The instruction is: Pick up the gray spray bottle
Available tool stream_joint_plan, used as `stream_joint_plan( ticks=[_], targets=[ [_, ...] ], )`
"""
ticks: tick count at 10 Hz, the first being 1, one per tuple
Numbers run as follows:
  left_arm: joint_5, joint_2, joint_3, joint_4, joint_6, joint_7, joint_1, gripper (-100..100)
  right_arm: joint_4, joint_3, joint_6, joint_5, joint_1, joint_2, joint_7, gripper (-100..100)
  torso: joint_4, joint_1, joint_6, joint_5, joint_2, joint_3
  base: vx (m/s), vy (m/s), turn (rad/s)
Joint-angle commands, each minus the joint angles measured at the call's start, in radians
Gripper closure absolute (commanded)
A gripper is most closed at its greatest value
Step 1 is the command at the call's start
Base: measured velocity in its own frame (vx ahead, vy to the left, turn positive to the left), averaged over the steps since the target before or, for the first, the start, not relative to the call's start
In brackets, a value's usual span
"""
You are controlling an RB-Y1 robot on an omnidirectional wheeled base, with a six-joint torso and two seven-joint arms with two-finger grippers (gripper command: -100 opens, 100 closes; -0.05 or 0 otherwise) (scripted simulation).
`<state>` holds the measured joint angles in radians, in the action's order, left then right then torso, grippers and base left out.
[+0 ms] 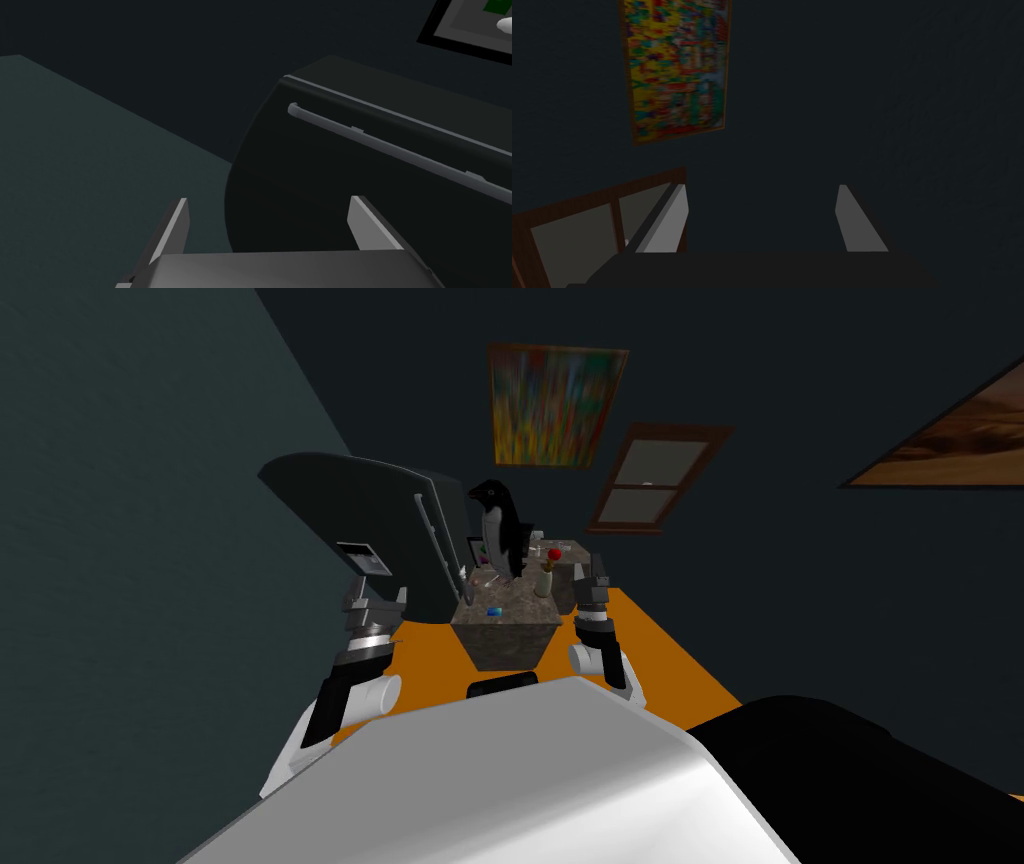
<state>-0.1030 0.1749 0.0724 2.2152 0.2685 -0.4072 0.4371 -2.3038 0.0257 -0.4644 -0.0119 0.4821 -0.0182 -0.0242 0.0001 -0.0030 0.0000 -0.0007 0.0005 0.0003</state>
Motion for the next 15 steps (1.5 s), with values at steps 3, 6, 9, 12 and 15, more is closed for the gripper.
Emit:
stream_joint_plan(
  ticks=[3,6,9,12,15],
  targets=[
    [-0.01,0.008,0.017,-0.009,-0.077,-0.063,-0.014,-100,0.0,0.0,0.0,0.0,0.0,0.0,0.0,0,0.0,0.0,0.0,0.0,0.0,0.0,-0.01,-0.041,0.023],
    [-0.026,0.018,0.043,-0.023,-0.166,-0.147,-0.038,-100,0.0,0.0,0.0,0.0,0.0,0.0,0.0,0,0.0,0.0,0.0,0.0,0.0,0.0,-0.014,-0.052,0.023],
    [-0.034,0.022,0.055,-0.029,-0.228,-0.19,-0.05,-100,0.0,0.0,0.0,0.0,0.0,0.0,0.0,0,0.0,0.0,0.0,0.0,0.0,0.0,-0.016,-0.047,0.018],
    [-0.052,0.028,0.079,-0.043,-0.316,-0.274,-0.078,-100,0.0,0.0,0.0,0.0,0.0,0.0,0.0,0,0.0,0.0,0.0,0.0,0.0,0.0,-0.013,-0.045,0.012],
    [-0.061,0.031,0.09,-0.05,-0.387,-0.316,-0.092,-100,0.0,0.0,0.0,0.0,0.0,0.0,0.0,0,0.0,0.0,0.0,0.0,0.0,0.0,-0.012,-0.045,0.007]
  ],
)
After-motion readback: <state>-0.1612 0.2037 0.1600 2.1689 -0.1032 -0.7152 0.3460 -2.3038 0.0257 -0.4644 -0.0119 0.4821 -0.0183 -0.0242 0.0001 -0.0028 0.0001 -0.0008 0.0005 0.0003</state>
